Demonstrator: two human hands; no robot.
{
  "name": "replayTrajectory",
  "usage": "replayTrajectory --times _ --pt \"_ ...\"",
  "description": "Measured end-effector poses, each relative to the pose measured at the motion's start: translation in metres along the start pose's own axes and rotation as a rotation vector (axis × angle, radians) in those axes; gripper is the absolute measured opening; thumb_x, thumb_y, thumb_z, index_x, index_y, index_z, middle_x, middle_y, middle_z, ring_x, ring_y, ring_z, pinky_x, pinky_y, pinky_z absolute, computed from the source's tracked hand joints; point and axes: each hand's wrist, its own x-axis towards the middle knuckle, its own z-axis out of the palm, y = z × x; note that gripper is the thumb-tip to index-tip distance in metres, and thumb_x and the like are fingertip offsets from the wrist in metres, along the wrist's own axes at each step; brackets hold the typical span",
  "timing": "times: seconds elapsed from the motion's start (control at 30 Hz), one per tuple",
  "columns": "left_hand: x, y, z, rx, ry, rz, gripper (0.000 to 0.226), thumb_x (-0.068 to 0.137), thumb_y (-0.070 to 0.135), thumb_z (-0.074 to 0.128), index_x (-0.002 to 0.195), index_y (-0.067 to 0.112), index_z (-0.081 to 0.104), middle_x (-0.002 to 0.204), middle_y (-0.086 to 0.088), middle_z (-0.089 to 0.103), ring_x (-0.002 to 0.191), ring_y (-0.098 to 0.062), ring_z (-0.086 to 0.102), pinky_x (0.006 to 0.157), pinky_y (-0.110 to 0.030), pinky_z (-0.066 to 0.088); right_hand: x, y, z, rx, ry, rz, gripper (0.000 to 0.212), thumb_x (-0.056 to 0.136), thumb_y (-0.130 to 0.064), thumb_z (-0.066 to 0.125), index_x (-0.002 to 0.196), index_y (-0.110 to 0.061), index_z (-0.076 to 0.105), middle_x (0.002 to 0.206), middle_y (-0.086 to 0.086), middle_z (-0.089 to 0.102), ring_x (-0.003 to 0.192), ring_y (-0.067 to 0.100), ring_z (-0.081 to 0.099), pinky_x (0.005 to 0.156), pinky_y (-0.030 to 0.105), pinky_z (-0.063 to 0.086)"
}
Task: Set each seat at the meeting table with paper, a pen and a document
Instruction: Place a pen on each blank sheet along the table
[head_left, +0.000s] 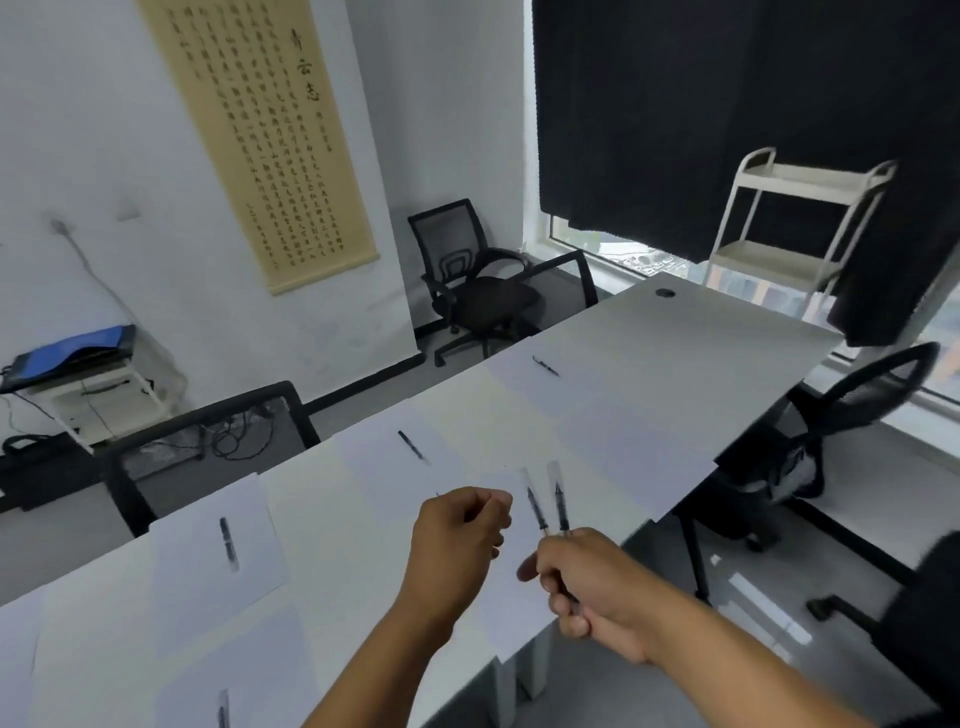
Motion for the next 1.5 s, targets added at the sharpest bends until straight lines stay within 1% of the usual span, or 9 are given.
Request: replayTrajectory --times 0.2,0.37,0.6,0.83,0.97,1.07,1.23,1.33,1.5 --pt "-0.007 0.035 0.079 0.092 0.012 0.004 0.028 0.107 0.033 0.067 0.085 0.025 0.082 0.079 0.014 0.078 0.074 -0.008 0.074 0.066 -0.017 0.061 -0.01 0.008 -0.08 0.015 -0.037 0.013 0.035 0.093 -0.012 0.049 0.115 0.004 0.072 0.079 0.006 0.042 0.059 0.015 0.038 0.05 0.028 0.027" --pt "-0.005 0.05 0.108 0.148 -0.028 -0.025 0.028 0.106 0.03 0.069 0.083 0.02 0.083 0.077 0.012 0.079 0.071 -0.003 0.073 0.061 -0.014 0.056 -0.008 0.011 -0.109 0.022 -0.097 0.031 0.036 0.093 -0.011 0.049 0.113 0.007 0.073 0.077 0.005 0.044 0.057 0.015 0.041 0.051 0.029 0.026" --pt "0.015 0.041 0.117 0.189 -0.045 -0.098 0.028 0.105 0.026 0.069 0.083 0.021 0.085 0.08 0.012 0.081 0.075 -0.007 0.076 0.067 -0.021 0.061 0.017 0.005 -0.113 -0.027 -0.139 0.06 0.036 0.093 -0.013 0.048 0.114 0.005 0.072 0.076 0.005 0.042 0.058 0.014 0.042 0.051 0.028 0.027" --pt "0.068 0.027 0.129 0.101 -0.081 -0.183 0.026 0.1 0.026 0.074 0.08 0.015 0.086 0.082 0.008 0.082 0.076 -0.014 0.078 0.068 -0.025 0.061 0.062 -0.02 -0.125 -0.085 -0.124 0.125 0.035 0.09 -0.013 0.049 0.114 0.003 0.069 0.074 0.005 0.042 0.059 0.016 0.042 0.051 0.029 0.029" --pt "0.11 0.022 0.128 0.056 -0.093 -0.213 0.025 0.099 0.022 0.074 0.078 0.012 0.085 0.08 0.005 0.082 0.072 -0.012 0.078 0.063 -0.022 0.057 0.095 -0.043 -0.125 -0.096 -0.139 0.158 0.03 0.093 -0.012 0.051 0.114 0.004 0.066 0.075 0.009 0.047 0.059 0.019 0.046 0.052 0.03 0.037" --pt "0.143 0.014 0.123 0.023 -0.067 -0.239 0.026 0.098 0.022 0.074 0.076 0.013 0.084 0.079 0.004 0.082 0.071 -0.012 0.078 0.068 -0.028 0.06 0.127 -0.061 -0.121 -0.136 -0.138 0.193 0.032 0.096 -0.014 0.05 0.12 0.002 0.064 0.084 0.014 0.049 0.063 0.022 0.049 0.055 0.032 0.045" --pt "0.176 -0.015 0.105 0.002 -0.026 -0.301 0.028 0.098 0.024 0.073 0.075 0.013 0.084 0.077 0.003 0.082 0.071 -0.01 0.078 0.076 -0.038 0.064 0.172 -0.068 -0.104 -0.161 -0.142 0.22 0.032 0.096 -0.017 0.054 0.122 0.0 0.063 0.081 0.013 0.053 0.065 0.024 0.054 0.062 0.036 0.052" --pt "0.187 -0.035 0.093 -0.02 0.03 -0.358 0.029 0.098 0.025 0.074 0.075 0.01 0.083 0.077 0.004 0.082 0.071 -0.012 0.078 0.073 -0.037 0.062 0.185 -0.066 -0.093 -0.168 -0.187 0.261 0.029 0.096 -0.017 0.053 0.117 0.0 0.063 0.08 0.01 0.051 0.068 0.026 0.053 0.061 0.035 0.051" --pt "0.195 -0.068 0.08 0.01 0.086 -0.479 0.032 0.098 0.027 0.073 0.072 0.01 0.079 0.075 0.006 0.081 0.07 -0.011 0.077 0.062 -0.025 0.053 0.208 -0.062 -0.086 -0.265 -0.196 0.29 0.017 0.095 -0.019 0.053 0.095 -0.007 0.064 0.086 0.014 0.054 0.073 0.028 0.054 0.062 0.035 0.054"
